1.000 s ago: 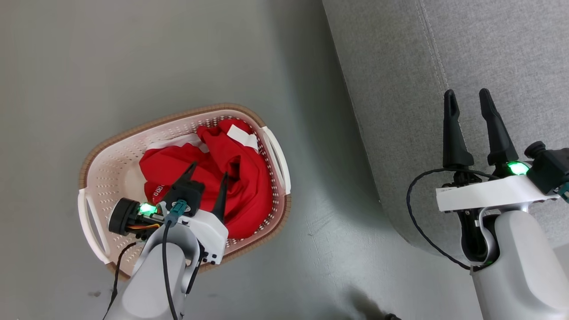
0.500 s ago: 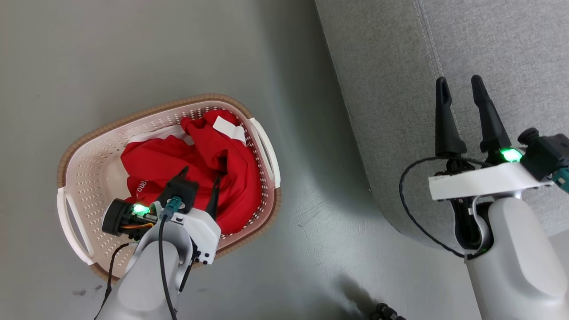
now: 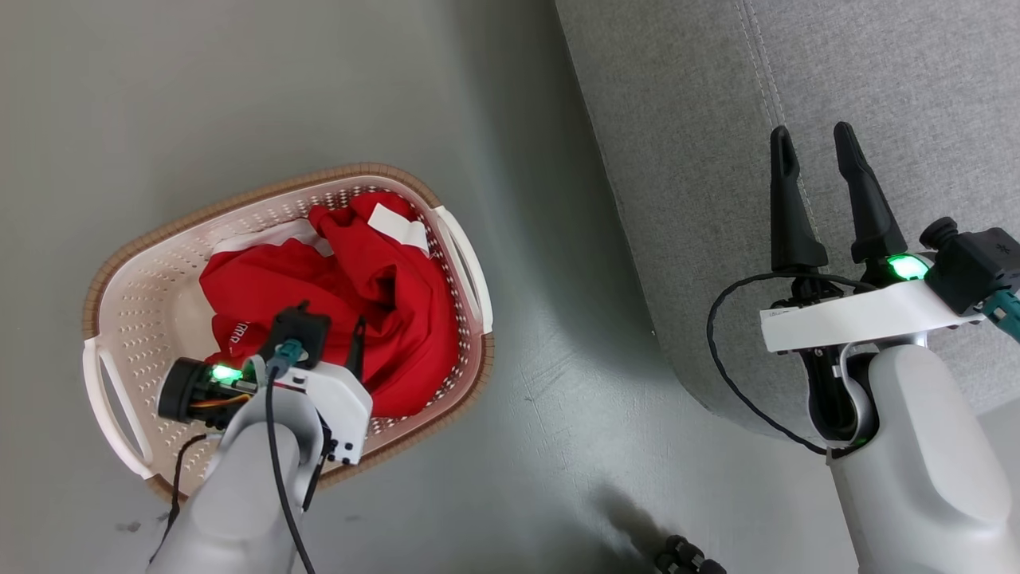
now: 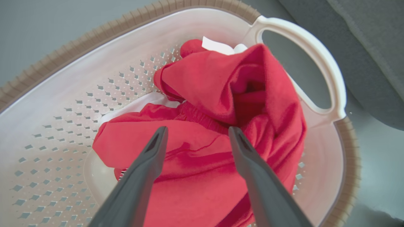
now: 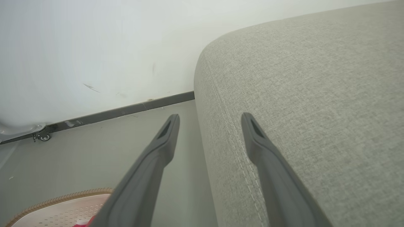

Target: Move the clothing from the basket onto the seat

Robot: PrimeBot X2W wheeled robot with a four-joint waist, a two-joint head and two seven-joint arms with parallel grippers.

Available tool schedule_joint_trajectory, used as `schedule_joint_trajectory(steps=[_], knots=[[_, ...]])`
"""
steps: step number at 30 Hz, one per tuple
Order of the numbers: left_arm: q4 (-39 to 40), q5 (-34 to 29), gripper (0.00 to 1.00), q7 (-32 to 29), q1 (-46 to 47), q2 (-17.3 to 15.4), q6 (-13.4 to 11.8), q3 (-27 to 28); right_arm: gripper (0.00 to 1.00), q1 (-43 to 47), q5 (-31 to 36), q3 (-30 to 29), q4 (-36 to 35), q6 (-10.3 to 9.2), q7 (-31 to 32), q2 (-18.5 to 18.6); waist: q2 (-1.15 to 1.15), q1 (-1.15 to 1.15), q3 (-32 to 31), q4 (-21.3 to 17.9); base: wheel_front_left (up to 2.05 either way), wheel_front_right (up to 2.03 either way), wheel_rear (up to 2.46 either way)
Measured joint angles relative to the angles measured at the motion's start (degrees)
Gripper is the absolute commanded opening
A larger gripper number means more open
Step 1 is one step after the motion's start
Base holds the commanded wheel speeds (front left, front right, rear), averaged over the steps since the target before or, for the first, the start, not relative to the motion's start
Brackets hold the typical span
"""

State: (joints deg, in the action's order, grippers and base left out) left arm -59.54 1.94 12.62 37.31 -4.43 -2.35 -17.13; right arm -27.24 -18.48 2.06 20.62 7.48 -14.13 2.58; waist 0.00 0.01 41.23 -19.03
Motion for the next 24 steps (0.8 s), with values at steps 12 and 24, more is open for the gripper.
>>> schedule_joint_trajectory(steps=[12,24], knots=[[-2.4,1.5,1.00,-0.6,2.1,0.0,-0.7,1.4,1.00,0.0,-0.8,0.0,-0.1,0.00,0.0,0.0,0.00,0.00,1.9,-0.8,0.00,0.00,0.00],[-5.0,3.5,1.00,-1.8,4.5,0.0,-1.4,3.5,1.00,-0.4,-1.2,0.0,-0.3,0.00,0.0,-0.1,0.00,0.00,3.9,-1.5,0.00,0.00,0.00]])
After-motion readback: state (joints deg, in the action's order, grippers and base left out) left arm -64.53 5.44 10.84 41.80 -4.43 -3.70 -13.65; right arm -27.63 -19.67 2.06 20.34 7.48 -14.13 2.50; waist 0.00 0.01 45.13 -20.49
